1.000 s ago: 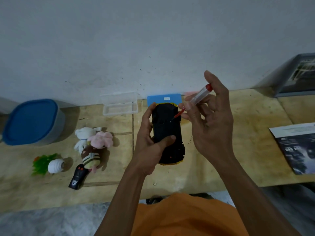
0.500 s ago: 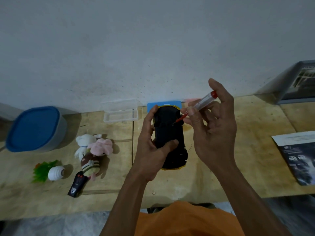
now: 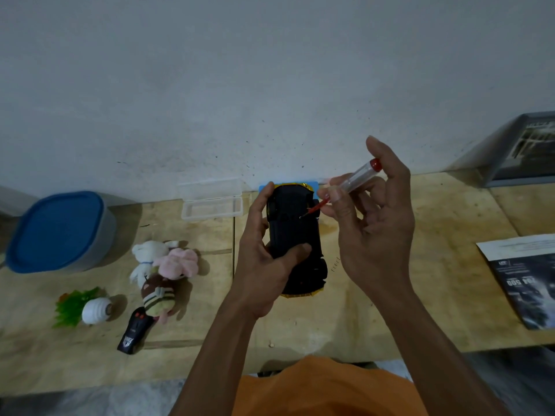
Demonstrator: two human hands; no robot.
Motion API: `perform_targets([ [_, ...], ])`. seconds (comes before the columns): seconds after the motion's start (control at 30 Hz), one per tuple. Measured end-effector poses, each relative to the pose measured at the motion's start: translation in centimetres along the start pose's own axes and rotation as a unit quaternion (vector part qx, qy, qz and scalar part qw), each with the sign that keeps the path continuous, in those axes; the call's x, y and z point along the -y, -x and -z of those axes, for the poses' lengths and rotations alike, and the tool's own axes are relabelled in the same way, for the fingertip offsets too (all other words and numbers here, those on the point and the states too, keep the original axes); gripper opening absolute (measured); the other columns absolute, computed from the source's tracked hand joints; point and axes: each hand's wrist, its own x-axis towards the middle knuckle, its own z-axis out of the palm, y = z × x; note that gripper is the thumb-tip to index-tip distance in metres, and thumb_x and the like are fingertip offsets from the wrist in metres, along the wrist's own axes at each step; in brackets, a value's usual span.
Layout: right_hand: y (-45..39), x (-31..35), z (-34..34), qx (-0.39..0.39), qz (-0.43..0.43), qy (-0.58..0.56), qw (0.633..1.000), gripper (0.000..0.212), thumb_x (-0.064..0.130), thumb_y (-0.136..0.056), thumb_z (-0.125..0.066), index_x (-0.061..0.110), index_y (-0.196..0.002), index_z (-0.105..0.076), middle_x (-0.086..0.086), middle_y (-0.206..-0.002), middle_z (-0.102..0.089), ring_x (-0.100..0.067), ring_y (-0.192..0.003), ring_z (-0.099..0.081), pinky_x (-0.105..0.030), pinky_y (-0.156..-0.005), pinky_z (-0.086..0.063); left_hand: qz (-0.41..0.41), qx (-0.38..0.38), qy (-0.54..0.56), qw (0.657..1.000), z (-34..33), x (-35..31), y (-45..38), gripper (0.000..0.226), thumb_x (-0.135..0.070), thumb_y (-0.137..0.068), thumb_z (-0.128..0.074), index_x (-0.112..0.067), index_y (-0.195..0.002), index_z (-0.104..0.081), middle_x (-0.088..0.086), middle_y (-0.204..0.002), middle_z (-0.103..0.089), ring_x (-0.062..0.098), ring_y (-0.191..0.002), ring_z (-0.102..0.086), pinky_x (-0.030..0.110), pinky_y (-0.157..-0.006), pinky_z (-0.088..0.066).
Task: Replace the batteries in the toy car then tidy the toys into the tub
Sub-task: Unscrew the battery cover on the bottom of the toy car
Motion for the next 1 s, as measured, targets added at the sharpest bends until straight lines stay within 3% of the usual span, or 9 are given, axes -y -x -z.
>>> perform_targets([
  [0.3,-0.3,-0.3,-0.4,0.001,0.007,0.003,1.000,0.055,0.007,-0.099,-0.059,0.018,-0.147,-0.035,-0.004,-0.101,-0.069,-0.023,-0.092,-0.074,-0.048,-0.079,-0.061,-0.012,0.004,-0.017,1.000,0.4,-0.3,-0.4,0.100,0.021,-0.081,-0.068,-0.046,-0.148,-0.037,0.014,-0.141,-0.052,0.026,-0.106,-0.071,0.033,-0.076,-0.062],
  [0.7,-0.9,-0.4,-0.7,0.036,0.025,0.003,0.999,0.053,0.004,-0.100,-0.057,0.025,-0.143,-0.034,-0.011,-0.105,-0.066,-0.025,-0.096,-0.072,-0.045,-0.081,-0.061,-0.009,0.002,-0.022,1.000,0.7,-0.8,-0.7,0.100,0.022,-0.081,-0.068,-0.044,-0.148,-0.037,0.012,-0.141,-0.052,0.024,-0.103,-0.073,0.039,-0.077,-0.063],
  [0.83,-1.2,-0.5,-0.8,0.042,0.050,0.038,0.997,0.053,0.008,-0.097,-0.064,0.026,-0.141,-0.041,-0.006,-0.104,-0.063,-0.022,-0.094,-0.069,-0.032,-0.077,-0.060,-0.007,-0.001,-0.028,1.000,0.8,-0.8,-0.7,0.099,0.021,-0.080,-0.069,-0.044,-0.148,-0.037,0.010,-0.141,-0.052,0.022,-0.104,-0.073,0.044,-0.080,-0.063],
  [1.0,-1.8,-0.4,-0.6,0.096,0.086,0.084,0.988,0.054,0.003,-0.098,-0.059,0.019,-0.144,-0.037,-0.004,-0.109,-0.065,-0.012,-0.101,-0.069,-0.022,-0.080,-0.058,0.000,0.002,-0.030,1.000,0.7,-0.6,-0.6,0.100,0.023,-0.079,-0.069,-0.039,-0.150,-0.036,0.013,-0.141,-0.051,0.019,-0.103,-0.073,0.035,-0.076,-0.063],
])
